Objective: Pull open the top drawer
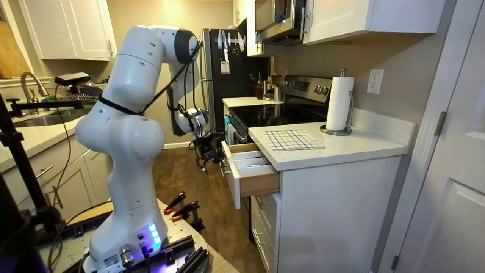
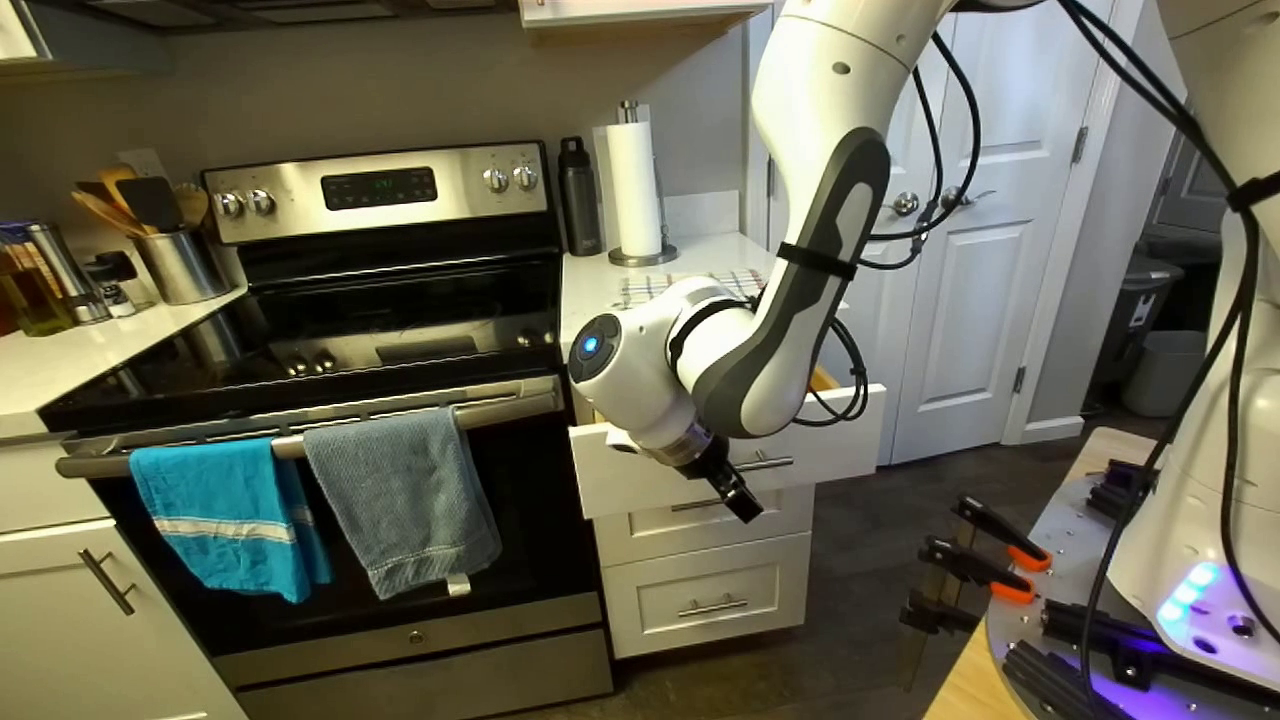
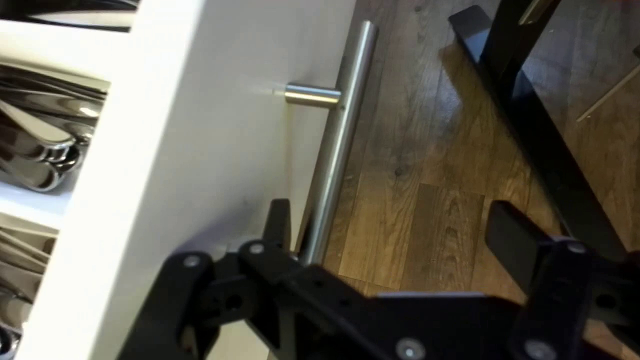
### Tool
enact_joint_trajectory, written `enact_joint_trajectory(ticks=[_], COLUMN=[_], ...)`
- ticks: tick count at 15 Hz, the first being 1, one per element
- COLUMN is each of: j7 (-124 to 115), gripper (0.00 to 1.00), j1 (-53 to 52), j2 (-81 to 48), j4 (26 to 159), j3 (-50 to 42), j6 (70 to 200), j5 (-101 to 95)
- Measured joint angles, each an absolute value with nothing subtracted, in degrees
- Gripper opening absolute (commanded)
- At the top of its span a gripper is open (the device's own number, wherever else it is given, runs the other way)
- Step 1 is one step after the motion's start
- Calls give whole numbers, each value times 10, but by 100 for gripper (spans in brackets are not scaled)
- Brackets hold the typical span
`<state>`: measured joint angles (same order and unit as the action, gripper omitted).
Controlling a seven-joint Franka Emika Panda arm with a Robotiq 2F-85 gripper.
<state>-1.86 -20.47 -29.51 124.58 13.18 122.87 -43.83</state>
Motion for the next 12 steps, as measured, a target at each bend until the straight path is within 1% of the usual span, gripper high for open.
enact_joint_trajectory(ticks=[6, 12], j7=[-94, -96], gripper=[100, 100], j1=[-231, -195], j2=[-266, -248], j4=[1271, 1271], j3=[122, 132], j6=[1248, 1328], j5=[-619, -605])
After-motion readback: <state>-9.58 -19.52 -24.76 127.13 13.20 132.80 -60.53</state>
